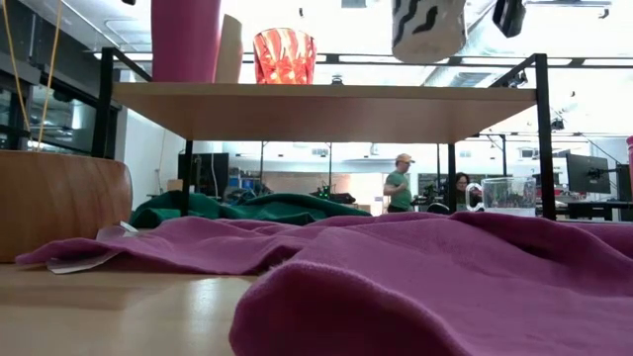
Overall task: Stack small to large cups/mugs on shelf
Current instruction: Put the white mug on the shelf
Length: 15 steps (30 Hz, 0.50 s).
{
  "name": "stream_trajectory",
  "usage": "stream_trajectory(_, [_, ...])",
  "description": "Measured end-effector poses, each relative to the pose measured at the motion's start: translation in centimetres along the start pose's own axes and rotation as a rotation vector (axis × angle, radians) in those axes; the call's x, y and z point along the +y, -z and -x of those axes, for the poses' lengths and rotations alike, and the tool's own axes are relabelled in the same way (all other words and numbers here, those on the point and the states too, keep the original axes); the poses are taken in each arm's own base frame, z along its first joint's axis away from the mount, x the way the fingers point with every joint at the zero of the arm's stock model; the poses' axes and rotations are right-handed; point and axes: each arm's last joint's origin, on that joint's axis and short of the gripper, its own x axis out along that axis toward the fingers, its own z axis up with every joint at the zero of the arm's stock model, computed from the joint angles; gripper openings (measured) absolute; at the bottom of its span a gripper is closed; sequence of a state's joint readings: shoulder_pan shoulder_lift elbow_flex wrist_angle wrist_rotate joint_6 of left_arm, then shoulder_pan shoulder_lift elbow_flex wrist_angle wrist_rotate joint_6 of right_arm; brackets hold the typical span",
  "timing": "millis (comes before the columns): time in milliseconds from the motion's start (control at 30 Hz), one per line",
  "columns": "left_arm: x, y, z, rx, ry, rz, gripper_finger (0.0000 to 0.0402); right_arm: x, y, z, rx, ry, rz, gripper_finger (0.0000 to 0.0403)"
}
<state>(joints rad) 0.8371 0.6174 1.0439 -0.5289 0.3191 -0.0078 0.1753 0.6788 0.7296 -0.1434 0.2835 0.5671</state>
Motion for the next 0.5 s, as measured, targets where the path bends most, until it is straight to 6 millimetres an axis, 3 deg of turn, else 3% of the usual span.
stream_trajectory(133, [0.0,0.0,0.0,0.000,0.000,0.015,0.0024,0.5,0.6,-0.4,-0.047,-0.070,-0.023,0.0010])
stream_trajectory(500, [0.0,0.0,0.0,-0.001,-0.017,0.019,0.0024,2.1,3.4,-3.1,0.065,-0.081,-0.016,0.0010])
